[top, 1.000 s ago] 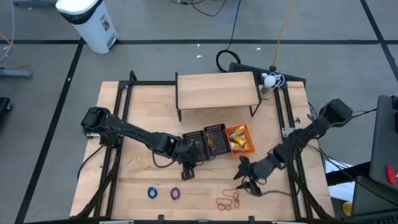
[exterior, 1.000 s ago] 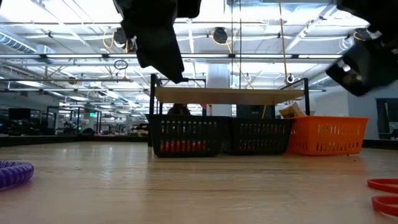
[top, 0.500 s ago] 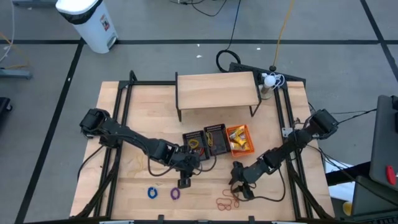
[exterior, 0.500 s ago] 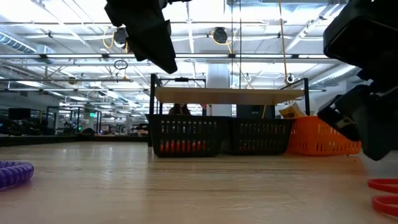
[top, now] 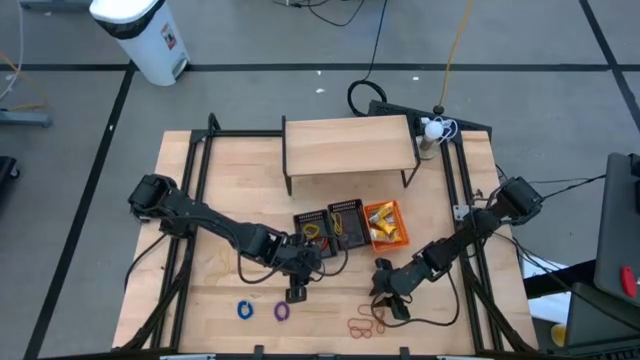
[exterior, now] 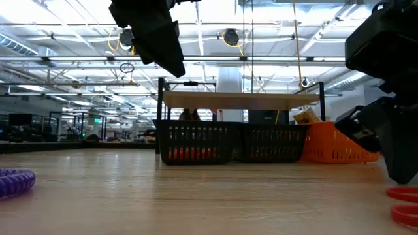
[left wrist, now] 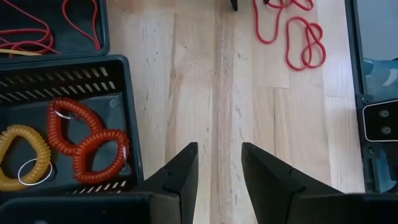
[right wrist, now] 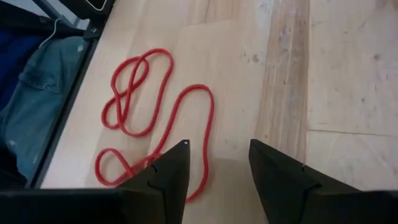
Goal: Pick & Place Office Desk Supplies
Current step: Put the orange rubber band into the right black bin
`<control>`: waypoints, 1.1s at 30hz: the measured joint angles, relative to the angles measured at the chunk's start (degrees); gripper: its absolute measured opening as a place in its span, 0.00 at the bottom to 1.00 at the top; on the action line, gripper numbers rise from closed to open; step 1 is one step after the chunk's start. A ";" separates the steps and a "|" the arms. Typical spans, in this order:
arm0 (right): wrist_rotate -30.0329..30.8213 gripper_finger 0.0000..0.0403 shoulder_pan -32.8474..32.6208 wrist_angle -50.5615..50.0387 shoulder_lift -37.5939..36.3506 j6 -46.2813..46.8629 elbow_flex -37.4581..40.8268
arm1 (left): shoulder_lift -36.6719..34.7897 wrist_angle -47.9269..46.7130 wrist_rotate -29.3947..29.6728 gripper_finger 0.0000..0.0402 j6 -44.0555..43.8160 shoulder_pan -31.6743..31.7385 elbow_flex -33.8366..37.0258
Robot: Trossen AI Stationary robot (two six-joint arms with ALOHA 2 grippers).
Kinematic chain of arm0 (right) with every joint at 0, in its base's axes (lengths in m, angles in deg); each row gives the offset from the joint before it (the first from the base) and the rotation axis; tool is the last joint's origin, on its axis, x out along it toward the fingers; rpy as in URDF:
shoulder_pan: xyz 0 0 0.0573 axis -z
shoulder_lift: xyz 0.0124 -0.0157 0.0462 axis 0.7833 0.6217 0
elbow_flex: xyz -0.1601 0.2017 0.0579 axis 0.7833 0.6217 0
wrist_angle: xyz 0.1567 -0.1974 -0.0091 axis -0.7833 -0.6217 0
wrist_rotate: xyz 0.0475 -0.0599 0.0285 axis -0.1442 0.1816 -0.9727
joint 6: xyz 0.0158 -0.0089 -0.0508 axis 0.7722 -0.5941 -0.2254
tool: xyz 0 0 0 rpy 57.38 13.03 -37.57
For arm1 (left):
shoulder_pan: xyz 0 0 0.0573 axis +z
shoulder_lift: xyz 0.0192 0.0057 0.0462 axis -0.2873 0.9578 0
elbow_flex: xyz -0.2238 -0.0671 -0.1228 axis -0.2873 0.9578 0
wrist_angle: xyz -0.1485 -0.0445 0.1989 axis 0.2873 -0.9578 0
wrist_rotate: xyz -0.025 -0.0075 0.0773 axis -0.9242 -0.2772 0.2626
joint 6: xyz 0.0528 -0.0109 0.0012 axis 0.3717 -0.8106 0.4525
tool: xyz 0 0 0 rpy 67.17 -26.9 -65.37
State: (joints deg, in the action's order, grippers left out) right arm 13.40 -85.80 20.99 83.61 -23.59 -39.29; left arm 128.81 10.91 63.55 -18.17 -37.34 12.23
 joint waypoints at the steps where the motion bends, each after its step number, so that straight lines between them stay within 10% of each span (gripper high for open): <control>1: -0.23 0.38 0.00 0.12 0.22 0.20 -0.01 | 0.00 -0.02 0.00 0.31 0.00 0.00 0.00; 33: 12.84 0.36 -8.60 -1.66 5.01 7.79 -0.11 | -0.02 1.01 3.04 0.31 -9.82 -2.95 0.00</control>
State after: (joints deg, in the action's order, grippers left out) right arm 26.24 -94.40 19.33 88.62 -15.79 -39.40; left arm 128.79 11.92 66.60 -27.99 -40.29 12.23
